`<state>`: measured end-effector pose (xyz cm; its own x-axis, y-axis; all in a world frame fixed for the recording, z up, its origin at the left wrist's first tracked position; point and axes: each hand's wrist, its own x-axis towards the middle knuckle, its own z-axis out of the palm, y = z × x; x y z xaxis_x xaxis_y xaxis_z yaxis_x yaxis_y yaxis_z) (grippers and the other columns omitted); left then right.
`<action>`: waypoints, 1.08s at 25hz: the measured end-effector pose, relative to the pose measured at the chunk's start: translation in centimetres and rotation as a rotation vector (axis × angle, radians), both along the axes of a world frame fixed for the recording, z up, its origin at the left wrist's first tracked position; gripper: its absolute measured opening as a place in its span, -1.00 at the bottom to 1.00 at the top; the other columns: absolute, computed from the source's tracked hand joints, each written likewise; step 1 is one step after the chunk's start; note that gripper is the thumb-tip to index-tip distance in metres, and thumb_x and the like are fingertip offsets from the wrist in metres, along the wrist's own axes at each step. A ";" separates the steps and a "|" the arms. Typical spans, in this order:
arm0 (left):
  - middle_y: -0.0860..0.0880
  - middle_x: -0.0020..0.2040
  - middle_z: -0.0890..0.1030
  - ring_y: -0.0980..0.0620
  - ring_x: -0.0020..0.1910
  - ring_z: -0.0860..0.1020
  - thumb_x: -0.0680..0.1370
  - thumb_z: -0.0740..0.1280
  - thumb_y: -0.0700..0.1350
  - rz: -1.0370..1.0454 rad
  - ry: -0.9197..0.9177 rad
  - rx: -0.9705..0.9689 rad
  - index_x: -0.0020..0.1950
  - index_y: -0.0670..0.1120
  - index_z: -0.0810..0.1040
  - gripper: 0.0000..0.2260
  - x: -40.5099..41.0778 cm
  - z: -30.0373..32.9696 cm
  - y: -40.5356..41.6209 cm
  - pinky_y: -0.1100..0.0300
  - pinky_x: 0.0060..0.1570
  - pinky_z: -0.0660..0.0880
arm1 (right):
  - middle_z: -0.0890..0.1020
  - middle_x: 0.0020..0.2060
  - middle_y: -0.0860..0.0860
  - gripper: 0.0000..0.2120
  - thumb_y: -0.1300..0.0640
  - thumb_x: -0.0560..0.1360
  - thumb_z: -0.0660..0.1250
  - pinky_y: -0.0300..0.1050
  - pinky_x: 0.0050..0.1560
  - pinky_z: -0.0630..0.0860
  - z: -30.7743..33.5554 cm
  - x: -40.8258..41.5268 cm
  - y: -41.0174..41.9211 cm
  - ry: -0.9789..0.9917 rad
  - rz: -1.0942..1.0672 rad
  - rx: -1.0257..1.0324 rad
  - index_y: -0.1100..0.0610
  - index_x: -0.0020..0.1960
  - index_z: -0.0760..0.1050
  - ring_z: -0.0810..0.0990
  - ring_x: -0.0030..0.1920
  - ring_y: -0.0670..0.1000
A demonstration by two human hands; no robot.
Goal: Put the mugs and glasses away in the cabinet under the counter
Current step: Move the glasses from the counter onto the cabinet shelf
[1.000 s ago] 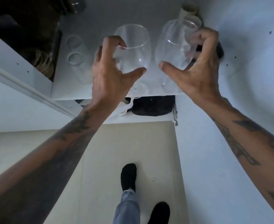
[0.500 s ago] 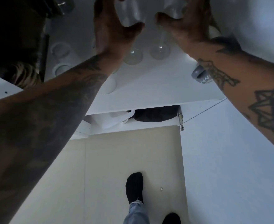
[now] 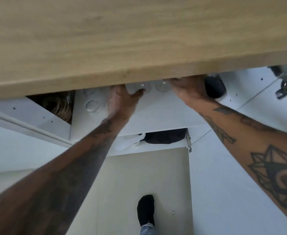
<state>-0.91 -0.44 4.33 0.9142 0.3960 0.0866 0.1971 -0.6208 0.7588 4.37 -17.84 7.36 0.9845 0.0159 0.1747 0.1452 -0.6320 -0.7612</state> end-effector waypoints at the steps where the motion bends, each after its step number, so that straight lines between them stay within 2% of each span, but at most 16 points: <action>1: -0.16 0.47 0.38 -0.18 0.38 0.44 0.41 0.56 0.04 -0.032 0.006 -0.033 0.54 -0.10 0.20 -0.18 -2.8 0.3 -0.7 -0.09 0.32 0.47 | 0.47 0.38 0.12 -0.41 -0.03 0.46 0.46 -0.06 0.45 0.24 0.6 -2.2 -0.4 0.019 -0.008 0.014 0.17 0.39 0.38 0.38 0.41 0.12; 3: -0.08 0.53 0.26 -0.13 0.44 0.39 0.43 0.56 -0.03 -0.066 0.023 -0.108 0.57 0.04 0.10 -0.14 -8.7 1.0 -2.1 -0.17 0.32 0.48 | 0.40 0.38 0.11 -0.30 -0.01 0.45 0.47 0.03 0.40 0.32 1.3 -6.9 -1.4 0.096 -0.026 0.066 0.14 0.45 0.23 0.37 0.38 0.13; 6: 0.03 0.54 0.22 -0.04 0.48 0.35 0.45 0.54 -0.07 -0.128 0.033 -0.118 0.54 0.21 0.10 -0.17 -16.7 3.5 -4.6 -0.13 0.32 0.49 | 0.33 0.45 0.01 -0.28 -0.01 0.46 0.45 -0.08 0.31 0.37 3.4 -14.2 -3.4 0.172 0.015 0.142 -0.03 0.47 0.12 0.37 0.42 0.06; 9: 0.09 0.51 0.24 -0.04 0.48 0.36 0.44 0.56 -0.11 -0.192 -0.041 -0.066 0.53 0.18 0.11 -0.16 -20.9 9.0 -5.0 -0.07 0.29 0.53 | 0.27 0.49 -0.08 -0.32 -0.06 0.49 0.40 0.06 0.40 0.40 8.3 -19.7 -5.4 0.140 0.049 0.136 -0.09 0.48 0.11 0.34 0.46 0.02; 11: 0.03 0.50 0.29 -0.07 0.42 0.43 0.43 0.56 -0.12 -0.221 -0.081 0.012 0.53 0.12 0.17 -0.19 -20.8 13.6 -4.2 0.00 0.24 0.57 | 0.30 0.47 -0.07 -0.34 -0.03 0.50 0.41 0.07 0.35 0.45 12.4 -21.1 -6.7 0.098 0.056 0.141 -0.07 0.47 0.14 0.38 0.42 0.04; 13: -0.04 0.49 0.32 -0.06 0.36 0.48 0.44 0.56 -0.12 -0.221 -0.139 0.064 0.54 0.02 0.22 -0.23 -19.6 18.8 -3.1 0.10 0.22 0.56 | 0.32 0.44 -0.05 -0.34 0.00 0.50 0.42 -0.03 0.24 0.49 17.2 -20.3 -7.5 0.034 0.052 0.130 -0.03 0.47 0.15 0.44 0.35 0.08; 17: -0.01 0.44 0.34 0.03 0.30 0.46 0.45 0.55 -0.12 -0.205 -0.322 0.070 0.52 -0.04 0.27 -0.28 -15.0 29.7 -0.6 0.13 0.21 0.54 | 0.29 0.48 0.08 -0.32 -0.01 0.50 0.43 0.11 0.36 0.45 28.0 -14.9 -6.4 -0.195 0.071 0.102 0.13 0.48 0.19 0.37 0.43 0.11; 19: 0.02 0.38 0.38 0.06 0.21 0.50 0.43 0.56 -0.09 -0.166 -0.398 0.079 0.49 -0.04 0.32 -0.30 -12.0 33.4 0.5 0.18 0.09 0.59 | 0.31 0.46 0.09 -0.32 -0.02 0.48 0.44 0.07 0.36 0.45 32.0 -11.6 -4.8 -0.277 0.093 0.098 0.12 0.47 0.21 0.38 0.42 0.11; 21: 0.09 0.32 0.39 0.04 0.13 0.53 0.42 0.57 -0.06 -0.129 -0.438 0.105 0.46 -0.01 0.35 -0.33 -8.7 35.8 1.5 0.15 -0.04 0.61 | 0.33 0.44 0.09 -0.32 -0.03 0.46 0.45 -0.10 0.37 0.39 34.1 -8.5 -2.9 -0.307 0.112 0.092 0.10 0.46 0.23 0.37 0.42 0.07; 23: 0.08 0.34 0.38 -0.01 0.16 0.52 0.42 0.56 -0.03 -0.111 -0.463 0.155 0.45 0.02 0.36 -0.34 -4.7 36.9 2.8 0.04 -0.04 0.61 | 0.33 0.43 0.07 -0.32 -0.01 0.46 0.46 -0.31 0.31 0.26 34.7 -5.0 -0.8 -0.304 0.134 0.069 0.09 0.46 0.24 0.34 0.42 0.03; 25: 0.03 0.38 0.36 -0.06 0.24 0.49 0.41 0.56 0.00 -0.092 -0.430 0.165 0.45 0.07 0.35 -0.32 -0.4 37.0 4.1 0.07 -0.03 0.57 | 0.34 0.41 0.06 -0.33 -0.01 0.44 0.47 -0.39 0.25 0.21 34.4 -1.2 1.4 -0.291 0.148 0.053 0.08 0.45 0.26 0.34 0.41 0.01; 27: -0.03 0.44 0.29 -0.09 0.34 0.42 0.39 0.56 0.06 -0.075 -0.376 0.168 0.45 0.14 0.31 -0.30 3.1 36.2 4.8 0.11 -0.01 0.50 | 0.36 0.40 0.04 -0.33 -0.03 0.42 0.49 -0.37 0.22 0.25 33.4 2.1 3.1 -0.274 0.147 0.061 0.02 0.43 0.28 0.36 0.39 0.00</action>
<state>2.22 4.33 40.50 0.8322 0.2819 0.4775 -0.1246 -0.7441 0.6564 6.48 -14.76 40.74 0.8884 0.1360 0.4385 0.4371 -0.5431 -0.7169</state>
